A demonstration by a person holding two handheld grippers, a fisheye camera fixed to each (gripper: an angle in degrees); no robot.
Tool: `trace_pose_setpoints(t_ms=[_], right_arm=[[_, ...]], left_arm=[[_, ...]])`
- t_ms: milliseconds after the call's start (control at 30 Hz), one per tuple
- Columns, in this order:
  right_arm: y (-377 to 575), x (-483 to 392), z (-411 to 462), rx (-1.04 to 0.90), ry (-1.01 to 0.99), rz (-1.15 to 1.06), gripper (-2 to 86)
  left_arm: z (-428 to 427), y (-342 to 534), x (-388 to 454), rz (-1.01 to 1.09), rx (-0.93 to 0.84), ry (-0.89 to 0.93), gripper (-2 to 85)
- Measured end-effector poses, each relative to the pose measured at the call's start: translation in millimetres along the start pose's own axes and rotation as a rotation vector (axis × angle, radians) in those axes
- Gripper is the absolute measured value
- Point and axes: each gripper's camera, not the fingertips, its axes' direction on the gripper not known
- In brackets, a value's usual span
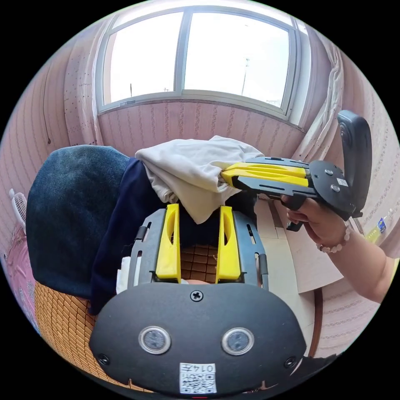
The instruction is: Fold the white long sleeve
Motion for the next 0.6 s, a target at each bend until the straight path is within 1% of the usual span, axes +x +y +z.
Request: trace_pose_setpoints(t_ms=[133, 233, 367, 533, 600], right_arm=[[7, 17, -9, 0.031, -0.027, 0.013, 0.9], [10, 20, -24, 0.065, -0.077, -0.024, 0.4], [11, 32, -59, 0.165, -0.176, 0.022, 0.0], [10, 54, -123, 0.355, -0.392, 0.126, -0.2], [8, 52, -147, 0.410, -0.432, 0.130, -0.3]], left_arm=[[11, -10, 10, -0.013, -0.101, -0.096, 6.6], [-7, -10, 18, 0.050, -0.097, -0.110, 4.7], [-70, 3, 17, 0.123, -0.016, -0.071, 1.3], [-158, 24, 25, 0.157, 0.072, -0.076, 0.0], [-190, 36, 29, 0.161, 0.077, -0.078, -0.1]])
